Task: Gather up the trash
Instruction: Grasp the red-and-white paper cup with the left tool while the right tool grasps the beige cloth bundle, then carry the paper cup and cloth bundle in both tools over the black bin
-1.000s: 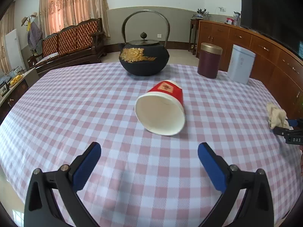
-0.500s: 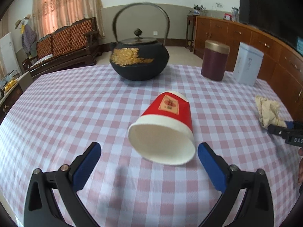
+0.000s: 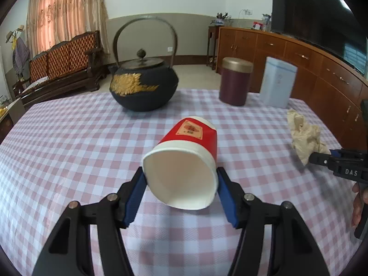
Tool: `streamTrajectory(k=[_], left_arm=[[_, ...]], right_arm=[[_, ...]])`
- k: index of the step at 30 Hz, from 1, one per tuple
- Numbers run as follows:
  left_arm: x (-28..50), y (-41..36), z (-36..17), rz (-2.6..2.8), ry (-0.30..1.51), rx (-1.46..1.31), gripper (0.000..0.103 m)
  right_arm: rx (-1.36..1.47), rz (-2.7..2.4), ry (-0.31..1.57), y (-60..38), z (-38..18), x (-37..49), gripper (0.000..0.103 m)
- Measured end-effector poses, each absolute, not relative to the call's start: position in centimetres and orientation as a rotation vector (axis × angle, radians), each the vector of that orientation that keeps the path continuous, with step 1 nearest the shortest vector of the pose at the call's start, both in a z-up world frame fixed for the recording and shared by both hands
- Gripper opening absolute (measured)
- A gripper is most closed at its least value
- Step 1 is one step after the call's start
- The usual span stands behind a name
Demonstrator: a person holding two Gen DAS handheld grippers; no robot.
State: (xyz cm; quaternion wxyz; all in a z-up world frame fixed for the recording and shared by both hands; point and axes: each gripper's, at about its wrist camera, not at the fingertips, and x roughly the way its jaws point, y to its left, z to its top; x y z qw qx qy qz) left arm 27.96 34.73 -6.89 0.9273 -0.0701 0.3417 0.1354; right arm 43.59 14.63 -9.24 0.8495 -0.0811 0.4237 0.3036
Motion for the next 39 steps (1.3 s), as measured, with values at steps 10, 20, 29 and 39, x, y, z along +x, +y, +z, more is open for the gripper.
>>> streamTrajectory(k=[10, 20, 29, 39], left_arm=[[25.6, 31.2, -5.1, 0.238, 0.647, -0.137, 0.06], [22.2, 26.7, -2.7, 0.2, 0.604, -0.126, 0.06], [19.3, 21.4, -1.4, 0.162, 0.581, -0.107, 0.06], [16.2, 16.4, -0.5, 0.121, 0.564, -0.132, 0.06]], right_arm=[[-0.161, 0.646, 0.824, 12.5, -7.0, 40.0, 0.034], [-0.105, 0.607, 0.78, 6.8, -3.8, 35.2, 0.034], [-0.097, 0.561, 0.761, 2.1, -3.0, 31.0, 0.034], [-0.104, 0.518, 0.745, -2.6, -2.1, 26.5, 0.034]])
